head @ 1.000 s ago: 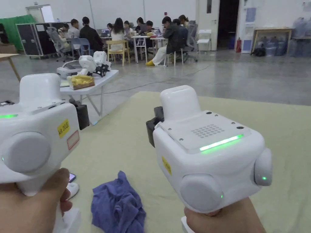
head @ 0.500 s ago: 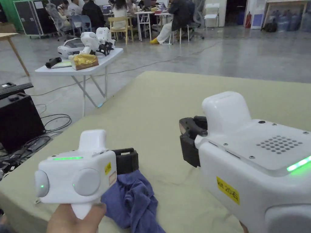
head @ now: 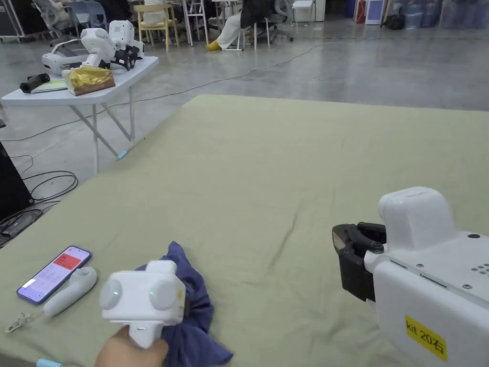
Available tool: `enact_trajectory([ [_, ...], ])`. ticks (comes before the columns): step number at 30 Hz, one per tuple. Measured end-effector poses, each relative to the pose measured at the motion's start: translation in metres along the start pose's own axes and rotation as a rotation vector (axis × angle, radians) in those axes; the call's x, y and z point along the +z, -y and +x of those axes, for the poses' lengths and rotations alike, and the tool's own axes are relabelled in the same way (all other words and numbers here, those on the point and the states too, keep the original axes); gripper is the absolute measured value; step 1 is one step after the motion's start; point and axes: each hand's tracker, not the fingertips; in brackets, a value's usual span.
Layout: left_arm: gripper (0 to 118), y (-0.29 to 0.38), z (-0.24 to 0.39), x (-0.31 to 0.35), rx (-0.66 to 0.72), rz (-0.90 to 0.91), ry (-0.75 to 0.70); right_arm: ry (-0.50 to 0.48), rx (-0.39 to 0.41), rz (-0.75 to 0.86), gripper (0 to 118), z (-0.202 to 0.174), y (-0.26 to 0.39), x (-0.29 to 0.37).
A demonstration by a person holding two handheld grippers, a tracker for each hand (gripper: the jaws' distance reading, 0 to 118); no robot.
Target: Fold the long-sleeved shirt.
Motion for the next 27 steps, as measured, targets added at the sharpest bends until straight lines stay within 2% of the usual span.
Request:
enact_trajectory([
  [2,9,-0.013,-0.003,0.051,0.102,0.073,0.088,0.008,-0.028,0.011,0,0.007,0.0,0.006],
  [3,9,-0.039,-0.014,0.045,0.105,0.073,0.127,0.012,-0.037,0.019,0,0.01,-0.001,0.01],
  [6,9,-0.082,-0.001,0.125,0.019,0.245,0.147,0.031,-0.055,0.061,0,0.017,-0.003,0.024],
  [7,9,-0.071,0.028,0.161,-0.01,0.315,0.169,0.034,-0.059,0.075,0,0.02,-0.005,0.031],
  [10,9,-0.094,0.067,0.231,-0.079,0.407,0.28,0.058,-0.076,0.119,0,0.031,-0.012,0.053],
  [16,9,-0.107,0.169,0.304,-0.247,0.526,0.443,0.131,-0.096,0.225,0,0.062,-0.026,0.111],
  [21,9,-0.094,0.26,0.296,-0.318,0.479,0.56,0.271,-0.09,0.284,0,0.093,-0.028,0.159],
  [25,9,-0.053,0.346,0.235,-0.396,0.339,0.612,0.377,-0.105,0.277,0,0.122,-0.015,0.18],
  [27,9,-0.018,0.393,0.183,-0.424,0.231,0.598,0.388,-0.131,0.212,0,0.137,-0.007,0.183],
])
